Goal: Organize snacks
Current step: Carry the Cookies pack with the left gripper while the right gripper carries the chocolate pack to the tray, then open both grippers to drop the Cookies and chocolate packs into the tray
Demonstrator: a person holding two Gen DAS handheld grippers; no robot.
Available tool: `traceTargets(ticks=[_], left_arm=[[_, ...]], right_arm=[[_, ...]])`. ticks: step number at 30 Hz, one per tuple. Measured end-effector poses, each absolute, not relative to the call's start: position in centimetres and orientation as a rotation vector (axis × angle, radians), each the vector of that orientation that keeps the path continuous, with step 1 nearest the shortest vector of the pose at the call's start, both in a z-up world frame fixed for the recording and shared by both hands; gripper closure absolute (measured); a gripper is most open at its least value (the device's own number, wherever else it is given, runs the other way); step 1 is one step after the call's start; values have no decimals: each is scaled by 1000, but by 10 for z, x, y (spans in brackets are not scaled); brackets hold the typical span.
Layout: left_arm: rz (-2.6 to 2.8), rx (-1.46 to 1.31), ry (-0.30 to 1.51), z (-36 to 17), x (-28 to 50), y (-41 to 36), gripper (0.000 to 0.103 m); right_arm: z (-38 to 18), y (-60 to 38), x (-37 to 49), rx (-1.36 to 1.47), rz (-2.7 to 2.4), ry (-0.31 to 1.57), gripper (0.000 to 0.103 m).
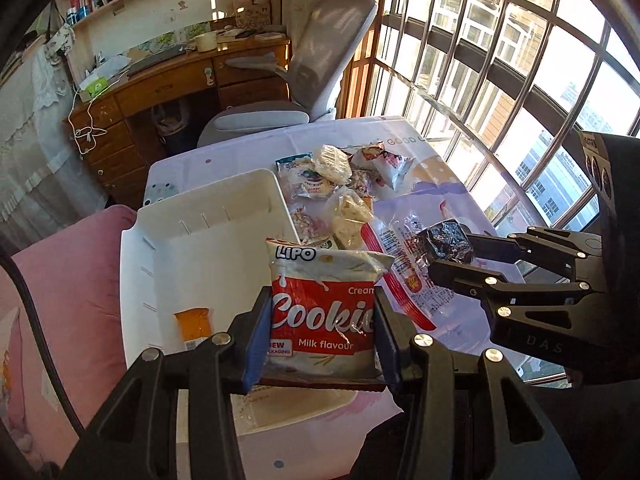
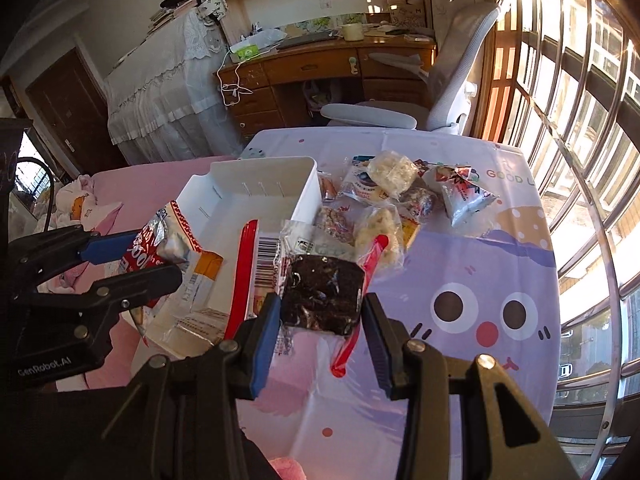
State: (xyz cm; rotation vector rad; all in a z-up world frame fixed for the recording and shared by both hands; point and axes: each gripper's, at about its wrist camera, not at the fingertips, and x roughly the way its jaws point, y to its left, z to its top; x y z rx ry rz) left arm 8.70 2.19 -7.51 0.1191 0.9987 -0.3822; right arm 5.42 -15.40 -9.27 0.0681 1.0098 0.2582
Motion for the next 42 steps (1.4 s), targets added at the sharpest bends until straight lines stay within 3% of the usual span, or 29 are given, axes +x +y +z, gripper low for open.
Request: traceTargets(ticks=[27, 30, 33, 42], left_arm=[[-305, 100, 1027, -95, 122, 166, 57], [-308, 85, 1030, -97, 128, 166, 51], [-324, 82, 1028, -97, 130, 165, 34], [-349, 79, 1085, -104, 130, 134, 22]], right_arm=[[-107, -8, 48, 82, 300, 945, 61], [-109, -12, 48, 98, 272, 958, 61], [-110, -18, 48, 109, 244, 973, 61], [-108, -40, 42, 114, 194, 1002, 58]])
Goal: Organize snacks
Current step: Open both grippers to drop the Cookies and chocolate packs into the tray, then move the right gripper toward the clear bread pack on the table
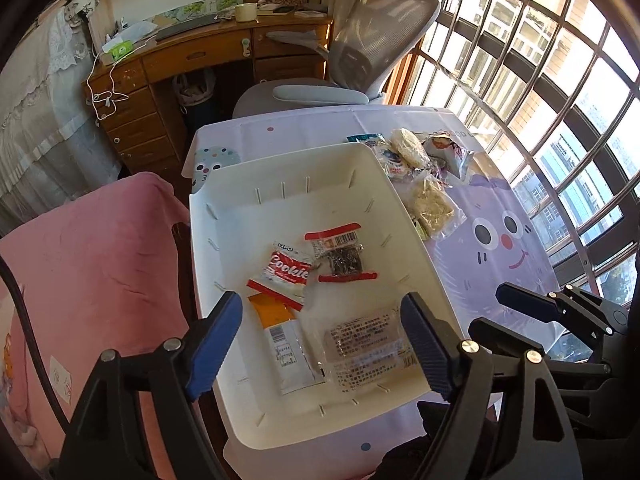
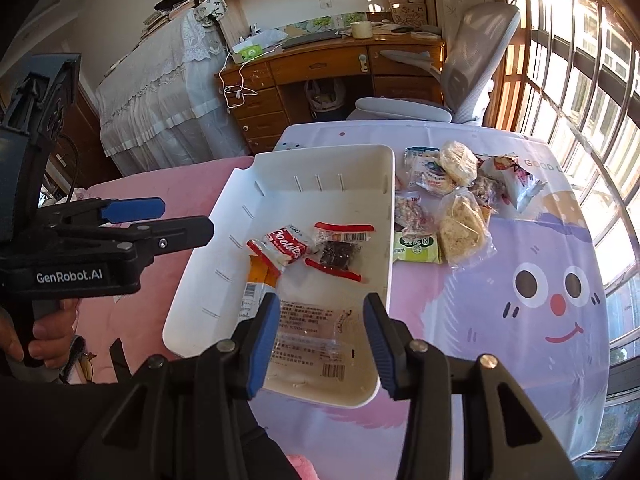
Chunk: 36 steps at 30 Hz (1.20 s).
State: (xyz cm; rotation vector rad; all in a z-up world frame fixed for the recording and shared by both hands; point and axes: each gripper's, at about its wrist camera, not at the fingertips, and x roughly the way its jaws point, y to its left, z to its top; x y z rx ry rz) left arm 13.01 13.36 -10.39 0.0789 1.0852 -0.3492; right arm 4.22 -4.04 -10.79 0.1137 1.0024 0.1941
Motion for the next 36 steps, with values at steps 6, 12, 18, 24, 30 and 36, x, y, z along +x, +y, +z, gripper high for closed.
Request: traceTargets(ticks=[6, 12, 18, 24, 30, 36], left_arm=[[-368, 28, 1111, -106, 126, 106, 16], [-320, -36, 1122, -100, 124, 77, 12], [-229, -144, 1195, -102, 127, 50, 11], [-98, -251, 1260, -113, 129, 26, 11], [42, -350, 1307, -121, 136, 2, 11], [166, -424, 1330, -138, 152, -18, 11]], right_arm=[[-106, -64, 39, 94, 186, 1019, 54], [-102, -96, 38, 76, 196, 1029, 48], [-100, -135, 40, 57, 223, 1043, 47], [-106, -175, 48, 41, 256, 1063, 45], [-117, -209, 67, 40, 289, 1069, 45], [-134, -233, 100, 85, 317, 1079, 45]])
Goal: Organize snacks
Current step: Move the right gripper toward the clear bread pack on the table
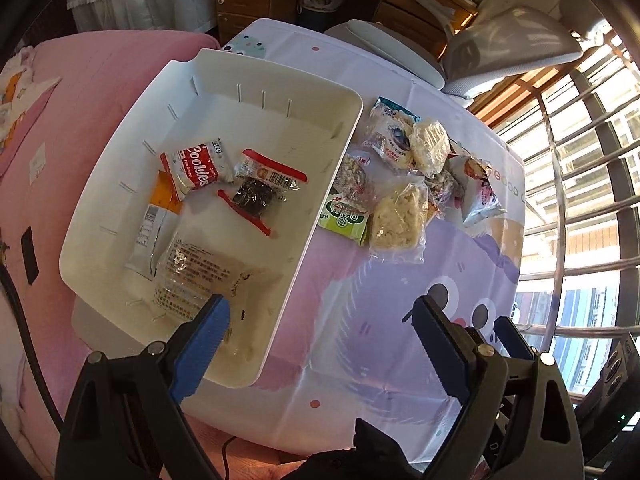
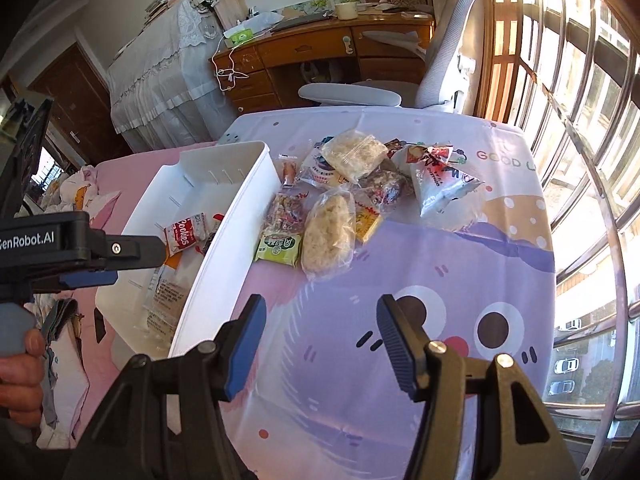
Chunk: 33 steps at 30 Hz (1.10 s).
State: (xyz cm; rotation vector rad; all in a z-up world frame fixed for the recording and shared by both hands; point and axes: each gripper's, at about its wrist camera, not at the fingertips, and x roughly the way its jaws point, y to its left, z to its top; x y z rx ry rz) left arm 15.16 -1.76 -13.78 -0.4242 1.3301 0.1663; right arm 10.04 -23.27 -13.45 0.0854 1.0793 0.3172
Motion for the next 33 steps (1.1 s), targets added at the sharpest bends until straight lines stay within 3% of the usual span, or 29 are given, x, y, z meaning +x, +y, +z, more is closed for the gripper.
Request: traceTargets(ticks=[20, 23, 28, 33], left_arm=[[374, -606, 1310, -202, 203, -50, 14], [405, -604, 1317, -210, 208, -51, 14], [455, -610, 1335, -223, 218, -53, 14], [507, -633, 1366, -239, 224, -55, 18]], right_arm=[[-235, -232, 188, 172, 534, 1142, 47], [-246, -228, 195, 180, 571, 1160, 52], [-258, -223, 200, 179, 614, 1178, 70], [-261, -233, 202, 205, 623, 1171, 76]])
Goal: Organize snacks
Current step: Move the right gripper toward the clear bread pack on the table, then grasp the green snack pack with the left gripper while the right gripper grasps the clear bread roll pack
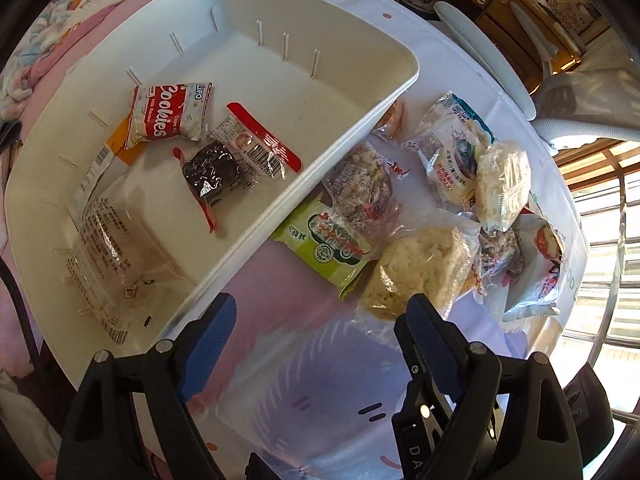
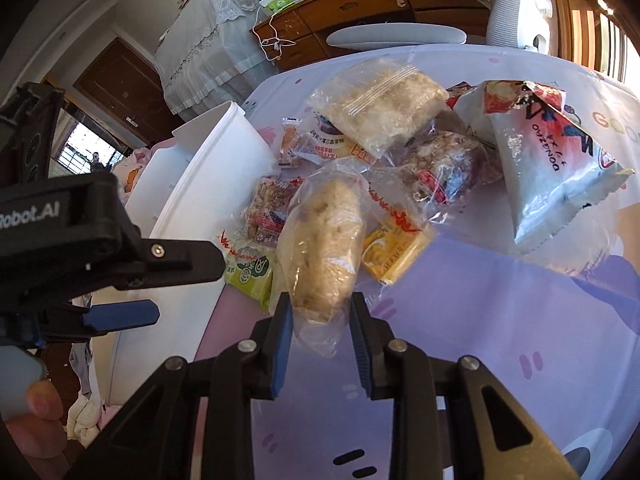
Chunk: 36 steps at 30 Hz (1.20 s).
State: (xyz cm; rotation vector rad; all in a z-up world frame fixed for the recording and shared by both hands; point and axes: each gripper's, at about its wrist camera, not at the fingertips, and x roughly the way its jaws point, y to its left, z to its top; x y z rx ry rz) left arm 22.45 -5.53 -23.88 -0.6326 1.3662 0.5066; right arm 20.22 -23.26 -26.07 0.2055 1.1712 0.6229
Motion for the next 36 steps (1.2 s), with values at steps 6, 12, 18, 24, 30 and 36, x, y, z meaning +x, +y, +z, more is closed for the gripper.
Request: traceTargets(ticks=[6, 12, 18, 24, 30, 36], left_arm=[[546, -649, 1409, -260, 232, -58, 27], [580, -651, 1416, -279, 239, -63, 29], [625, -641, 1416, -297, 245, -65, 30], [643, -642, 1366, -302, 250, -66, 30], [660, -640, 1366, -308, 270, -60, 30], [678, -624, 1348, -318, 287, -55, 40]], right_arm=[[-252, -242, 198, 148, 590, 1164, 79], [-246, -260, 194, 137, 518, 1171, 82], [-244, -276, 190, 161, 494, 1188, 83], [-243, -279, 189, 167, 493, 1196, 83], [-245, -278, 191, 174, 495, 1201, 83], [-246, -277, 194, 174, 496, 1207, 83]])
